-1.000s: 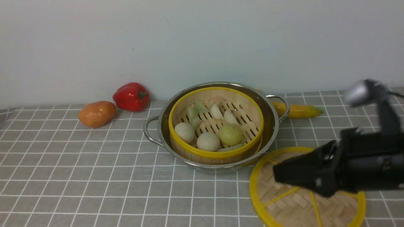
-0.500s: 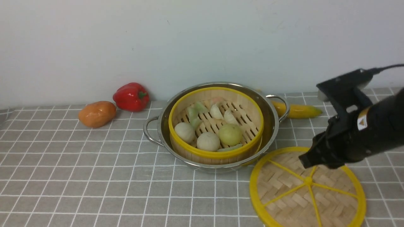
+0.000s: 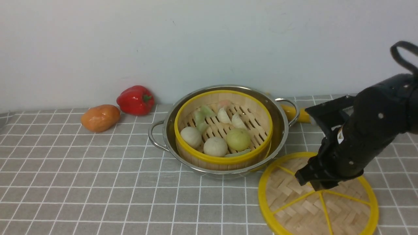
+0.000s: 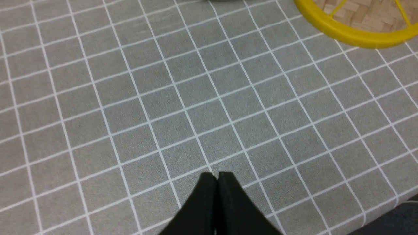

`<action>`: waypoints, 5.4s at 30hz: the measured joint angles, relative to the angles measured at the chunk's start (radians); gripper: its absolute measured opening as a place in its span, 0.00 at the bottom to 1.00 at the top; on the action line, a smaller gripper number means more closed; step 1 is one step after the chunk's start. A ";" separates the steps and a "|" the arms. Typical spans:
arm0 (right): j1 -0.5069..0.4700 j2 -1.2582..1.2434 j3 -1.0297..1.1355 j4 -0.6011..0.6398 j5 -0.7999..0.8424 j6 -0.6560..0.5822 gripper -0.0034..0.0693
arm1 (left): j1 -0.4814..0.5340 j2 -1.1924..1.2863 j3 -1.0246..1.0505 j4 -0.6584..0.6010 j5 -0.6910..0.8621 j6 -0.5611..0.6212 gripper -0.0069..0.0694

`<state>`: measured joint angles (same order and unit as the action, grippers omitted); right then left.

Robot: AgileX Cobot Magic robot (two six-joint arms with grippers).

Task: Place the steamer in the pot on the grey tablecloth, and put the lid on the steamer.
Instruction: 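Move the gripper down to the bamboo steamer lid and grasp its center knob, then place the bamboo steamer lid onto the steamer basket in the pot with the right gripper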

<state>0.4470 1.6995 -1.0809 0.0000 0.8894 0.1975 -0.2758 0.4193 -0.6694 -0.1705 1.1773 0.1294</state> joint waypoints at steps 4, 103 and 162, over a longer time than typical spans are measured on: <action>0.000 0.029 -0.001 0.000 -0.002 0.000 0.42 | 0.000 0.000 0.005 -0.001 -0.001 0.011 0.08; 0.142 0.417 -0.867 -0.084 -0.147 -0.102 0.24 | 0.000 -0.005 0.005 0.073 -0.089 0.046 0.12; 0.142 0.127 -0.216 -0.395 -0.798 0.210 0.24 | 0.000 -0.005 0.005 0.076 -0.181 0.047 0.12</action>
<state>0.5887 1.8269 -1.2972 -0.3948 0.0911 0.4074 -0.2758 0.4141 -0.6646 -0.0946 0.9967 0.1763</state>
